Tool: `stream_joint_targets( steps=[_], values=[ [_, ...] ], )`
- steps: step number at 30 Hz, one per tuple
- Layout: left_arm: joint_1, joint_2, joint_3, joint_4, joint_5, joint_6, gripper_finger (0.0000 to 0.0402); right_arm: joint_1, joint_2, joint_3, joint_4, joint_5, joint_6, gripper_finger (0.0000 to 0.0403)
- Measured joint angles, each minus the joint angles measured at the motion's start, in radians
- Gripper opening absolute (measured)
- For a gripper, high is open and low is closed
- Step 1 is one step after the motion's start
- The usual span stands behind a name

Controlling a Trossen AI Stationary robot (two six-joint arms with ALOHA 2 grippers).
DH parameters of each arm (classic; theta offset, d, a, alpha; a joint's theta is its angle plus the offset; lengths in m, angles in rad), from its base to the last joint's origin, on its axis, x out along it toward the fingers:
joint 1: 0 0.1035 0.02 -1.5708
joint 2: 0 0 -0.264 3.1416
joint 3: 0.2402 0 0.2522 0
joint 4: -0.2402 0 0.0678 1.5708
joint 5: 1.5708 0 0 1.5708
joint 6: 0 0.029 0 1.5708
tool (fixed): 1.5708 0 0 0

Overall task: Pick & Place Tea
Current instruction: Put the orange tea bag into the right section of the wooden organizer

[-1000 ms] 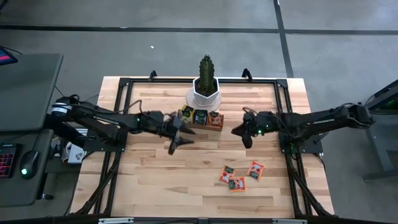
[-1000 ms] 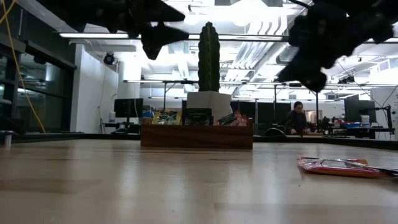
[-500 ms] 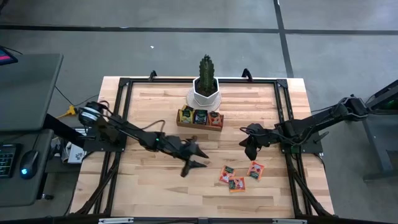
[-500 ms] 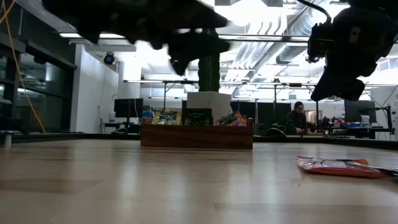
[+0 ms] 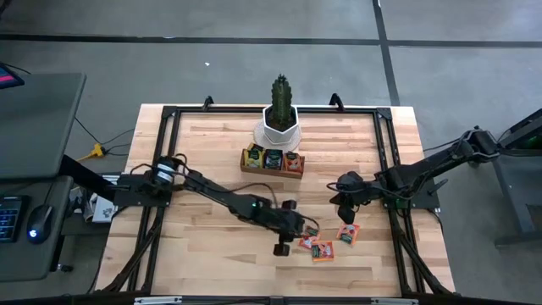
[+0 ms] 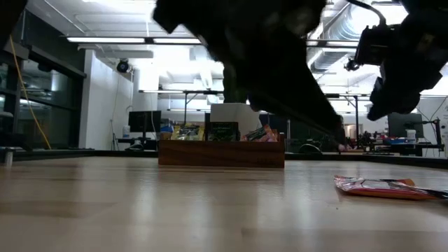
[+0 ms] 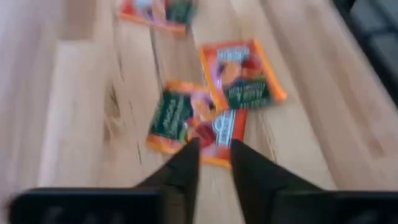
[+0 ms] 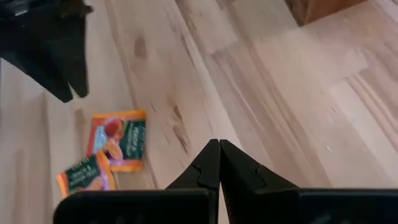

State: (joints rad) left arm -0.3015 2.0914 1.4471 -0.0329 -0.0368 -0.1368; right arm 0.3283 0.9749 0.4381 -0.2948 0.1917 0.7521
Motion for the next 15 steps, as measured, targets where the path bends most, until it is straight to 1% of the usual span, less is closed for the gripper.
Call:
stream_joint_targets(
  steps=[2, 3, 4, 7, 11, 13, 15],
  values=[
    [0.0, 0.044, 0.069, -0.082, 0.009, -0.005, 0.0038, 0.0, 0.0, 0.0, -0.026, -0.009, -0.007, 0.0003],
    [0.0, 0.053, 0.081, -0.115, 0.019, -0.015, 0.0019, 0.0, 0.0, 0.0, -0.041, -0.015, -0.004, 0.0005],
    [0.0, 0.056, 0.081, -0.147, 0.026, -0.031, 0.0011, 0.0, 0.0, 0.0, -0.056, -0.016, 0.002, 0.0007],
    [0.0, 0.062, 0.076, -0.142, 0.054, -0.092, 0.0009, 0.0, 0.0, 0.0, -0.085, -0.036, 0.002, 0.0017],
    [-0.001, 0.09, 0.072, -0.082, 0.076, -0.164, 0.0003, 0.002, 0.0, 0.0, -0.074, -0.036, -0.001, 0.0032],
    [-0.006, 0.092, 0.071, -0.009, 0.085, -0.192, 0.0001, 0.002, 0.0, 0.0, -0.066, -0.03, -0.001, 0.0039],
    [-0.007, 0.082, 0.078, 0.041, 0.071, -0.21, 0.0001, 0.002, 0.0, 0.0, -0.063, -0.016, -0.001, 0.0045]
  ],
)
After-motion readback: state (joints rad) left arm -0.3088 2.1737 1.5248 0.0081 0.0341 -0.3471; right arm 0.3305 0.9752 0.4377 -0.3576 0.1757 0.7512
